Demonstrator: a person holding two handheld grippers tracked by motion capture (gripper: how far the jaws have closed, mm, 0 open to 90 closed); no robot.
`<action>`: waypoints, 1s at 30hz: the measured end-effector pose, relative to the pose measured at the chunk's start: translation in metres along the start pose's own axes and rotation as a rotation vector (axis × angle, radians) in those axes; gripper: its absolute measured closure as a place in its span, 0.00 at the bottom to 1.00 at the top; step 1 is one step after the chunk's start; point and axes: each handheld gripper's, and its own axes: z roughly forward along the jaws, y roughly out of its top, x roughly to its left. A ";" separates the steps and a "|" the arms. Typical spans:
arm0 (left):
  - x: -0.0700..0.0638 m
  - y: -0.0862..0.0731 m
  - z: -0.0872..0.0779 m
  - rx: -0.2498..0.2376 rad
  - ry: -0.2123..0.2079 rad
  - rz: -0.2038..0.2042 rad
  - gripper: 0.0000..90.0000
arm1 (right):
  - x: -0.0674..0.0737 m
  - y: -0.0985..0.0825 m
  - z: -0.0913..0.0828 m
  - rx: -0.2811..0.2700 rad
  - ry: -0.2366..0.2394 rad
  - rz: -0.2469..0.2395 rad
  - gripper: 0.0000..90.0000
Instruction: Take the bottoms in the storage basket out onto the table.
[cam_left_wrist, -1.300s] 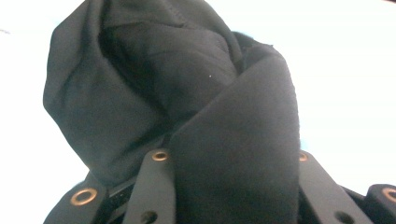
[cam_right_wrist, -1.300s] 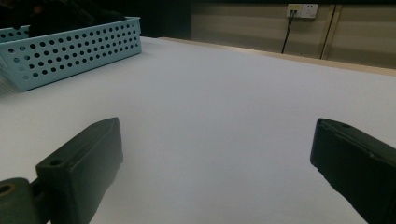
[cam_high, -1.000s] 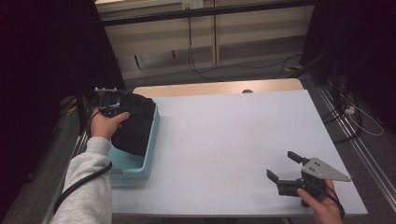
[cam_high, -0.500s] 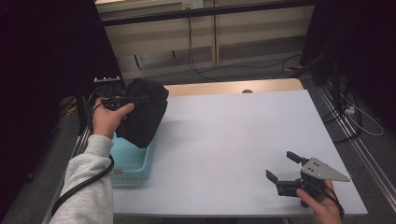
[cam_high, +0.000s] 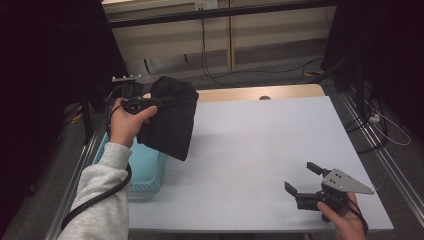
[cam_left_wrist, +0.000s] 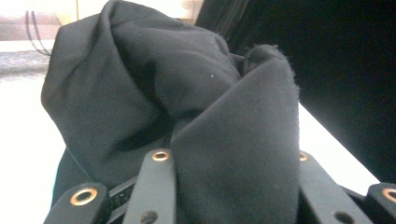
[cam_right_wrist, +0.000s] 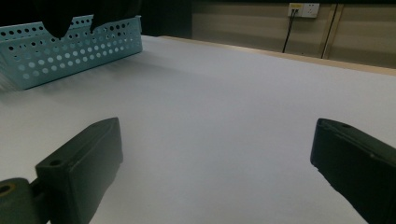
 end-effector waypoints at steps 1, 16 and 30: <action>-0.002 0.000 0.001 0.003 0.000 0.008 0.77 | 0.000 0.000 0.000 0.000 0.000 -0.001 0.02; -0.031 -0.015 0.038 0.029 -0.016 0.030 0.77 | 0.001 0.000 0.004 0.008 0.008 -0.006 0.02; -0.061 -0.066 0.082 0.067 -0.088 0.095 0.77 | 0.001 -0.001 -0.002 0.018 -0.007 -0.018 0.02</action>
